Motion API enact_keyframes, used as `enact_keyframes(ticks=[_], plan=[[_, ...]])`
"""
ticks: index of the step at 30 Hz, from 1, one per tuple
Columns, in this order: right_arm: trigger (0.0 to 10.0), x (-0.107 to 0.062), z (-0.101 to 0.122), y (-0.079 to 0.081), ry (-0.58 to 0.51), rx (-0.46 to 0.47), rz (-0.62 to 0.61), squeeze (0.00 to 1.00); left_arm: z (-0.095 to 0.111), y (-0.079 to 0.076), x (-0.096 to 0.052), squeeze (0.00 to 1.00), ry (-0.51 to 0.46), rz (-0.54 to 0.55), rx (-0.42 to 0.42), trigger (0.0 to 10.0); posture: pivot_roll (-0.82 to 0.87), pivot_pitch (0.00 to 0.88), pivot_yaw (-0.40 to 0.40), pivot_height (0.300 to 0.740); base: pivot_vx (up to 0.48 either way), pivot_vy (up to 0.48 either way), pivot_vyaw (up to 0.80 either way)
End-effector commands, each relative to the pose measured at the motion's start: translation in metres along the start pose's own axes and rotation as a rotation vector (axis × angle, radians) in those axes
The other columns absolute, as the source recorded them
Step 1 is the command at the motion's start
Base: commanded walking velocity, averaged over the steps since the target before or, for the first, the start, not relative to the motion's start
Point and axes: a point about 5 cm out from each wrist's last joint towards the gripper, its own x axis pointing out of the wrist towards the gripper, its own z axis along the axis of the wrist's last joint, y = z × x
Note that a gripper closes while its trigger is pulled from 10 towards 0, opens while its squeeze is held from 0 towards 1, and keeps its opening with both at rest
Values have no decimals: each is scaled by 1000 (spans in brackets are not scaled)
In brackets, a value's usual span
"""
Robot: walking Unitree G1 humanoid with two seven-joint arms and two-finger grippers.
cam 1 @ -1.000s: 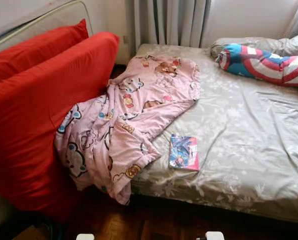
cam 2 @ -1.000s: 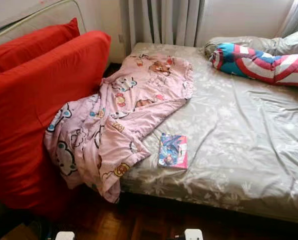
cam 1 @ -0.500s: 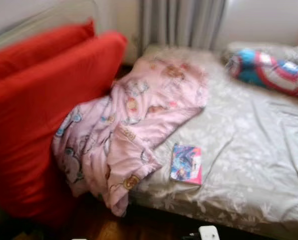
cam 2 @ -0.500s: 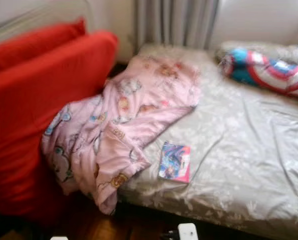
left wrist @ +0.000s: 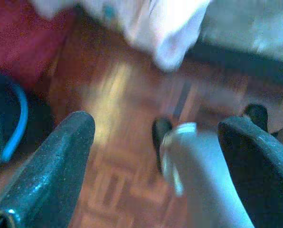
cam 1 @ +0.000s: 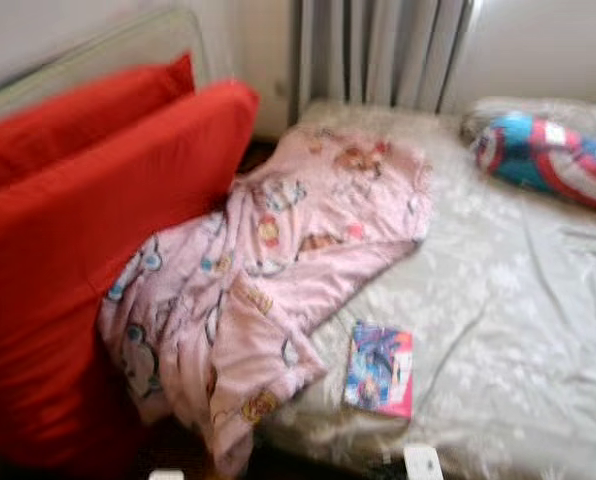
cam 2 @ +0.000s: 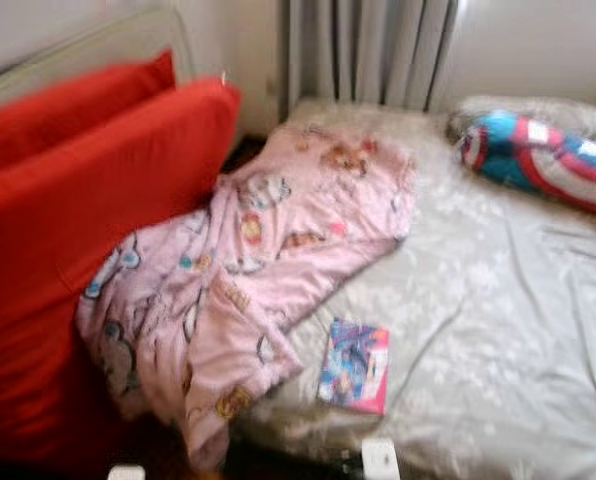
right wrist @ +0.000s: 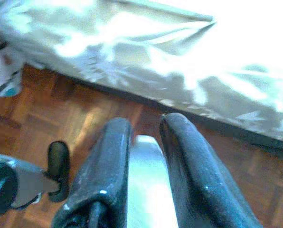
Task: Clean up the room
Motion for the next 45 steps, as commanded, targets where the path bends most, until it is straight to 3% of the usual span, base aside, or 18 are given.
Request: enact_keyframes(ticks=[1, 9, 11, 16, 20, 26, 31, 32, 33, 34, 41, 45], plan=[[10000, -1, 0, -8, -1, 19, -27, 0, -13, -6, -3, 0, 42, -15, -13, 10000, -70, 53, -6, 740, 277, 0, 0], [10000, 5, 39, -6, -163, 37, -25, 0, -6, -6, -4, 0, -50, -25, -27, 10000, -74, 54, -6, 740, 105, 0, 0], [10000, 8, 69, -3, -262, 32, -16, 0, -2, -7, -4, 0, -97, -33, -41, 10000, -77, 57, -7, 740, 0, 0, 0], [10000, 5, 103, 2, -438, 14, 13, 0, 3, -7, -6, 0, -180, -42, -62, 10000, -89, 59, -9, 740, 0, 0, 0], [10000, 1, 114, 2, -534, 15, 13, 0, 4, -7, -8, 0, -219, -46, -97, 10000, -92, 56, -12, 740, 0, 0, 0], [10000, -8, 117, 2, -642, 6, 24, 0, 6, -9, -10, 0, -264, -66, -53, 10000, -100, 49, -26, 740, 0, 0, 0], [10000, -19, 115, 1, -729, -8, 44, 0, 8, -10, -14, 0, -329, -54, -65, 10000, -98, 32, -40, 740, 0, 0, 0], [10000, -20, 115, 1, -732, -10, 47, 0, 108, -12, -11, 0, -701, -84, -8, 10000, -98, 28, -41, 740, 0, 0, 0], [10000, -20, 115, 1, -732, -11, 48, 0, 146, -14, -18, 0, -835, -97, 11, 10000, -98, 26, -42, 740, 0, 0, 0], [10000, -20, 115, 2, -733, -11, 50, 0, 169, -16, -27, 0, -924, -102, 23, 10000, -98, 26, -42, 740, 0, 0, 0], [10000, -20, 115, 4, -723, 16, 43, 0, 188, -23, -44, 0, -1034, -96, 14, 10000, -89, 11, -49, 740, 0, 0, 0], [10000, -22, 118, 6, -732, 16, 47, 0, 195, -28, -46, 0, -1051, -99, 8, 10000, -91, 11, -49, 740, 0, 0, 0]])
